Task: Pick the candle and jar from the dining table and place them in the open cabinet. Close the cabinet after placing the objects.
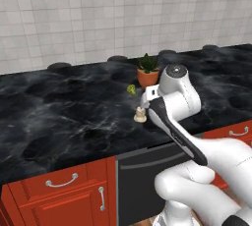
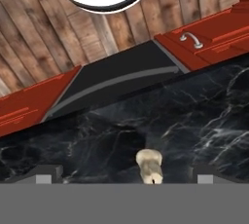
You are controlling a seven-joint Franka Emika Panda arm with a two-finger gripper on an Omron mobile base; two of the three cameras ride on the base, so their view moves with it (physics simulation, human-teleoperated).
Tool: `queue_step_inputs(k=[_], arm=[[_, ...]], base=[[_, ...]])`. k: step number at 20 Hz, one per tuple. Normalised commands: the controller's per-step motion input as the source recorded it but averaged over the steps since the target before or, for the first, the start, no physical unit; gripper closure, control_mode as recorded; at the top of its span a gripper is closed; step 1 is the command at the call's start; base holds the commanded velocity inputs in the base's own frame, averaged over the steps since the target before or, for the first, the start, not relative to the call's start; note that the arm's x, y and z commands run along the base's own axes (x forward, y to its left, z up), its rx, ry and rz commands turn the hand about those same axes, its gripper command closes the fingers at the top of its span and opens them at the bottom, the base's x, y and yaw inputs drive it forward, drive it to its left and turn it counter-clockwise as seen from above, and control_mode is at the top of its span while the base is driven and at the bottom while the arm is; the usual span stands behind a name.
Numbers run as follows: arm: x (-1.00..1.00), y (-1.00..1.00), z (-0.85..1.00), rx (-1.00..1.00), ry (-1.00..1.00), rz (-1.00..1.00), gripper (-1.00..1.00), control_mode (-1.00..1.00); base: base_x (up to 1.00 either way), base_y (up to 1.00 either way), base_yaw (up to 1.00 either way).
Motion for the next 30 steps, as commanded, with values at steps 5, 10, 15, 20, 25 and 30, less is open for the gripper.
queue_step_inputs(k=[5,10,15,20,25,30], arm=[[0.35,0.01,-0.27,0.00,0.00,0.00,-1.00,-1.00],[0.40,0.01,-0.18,0.00,0.02,0.00,-1.00,-1.00],[0.40,0.00,-0.14,0.00,0.04,0.00,-1.00,-1.00],[0.38,0.08,-0.13,0.00,0.06,0.00,-1.00,-1.00],[0.22,0.14,-0.28,-0.01,0.00,0.00,-1.00,-1.00],[0.15,0.02,-0.25,-0.03,-0.02,0.00,-1.00,-1.00]], base=[[0.00,0.00,0.00],[0.00,0.00,0.00],[0.00,0.00,0.00],[0.00,0.00,0.00],[0.00,0.00,0.00],[0.00,0.00,0.00]])
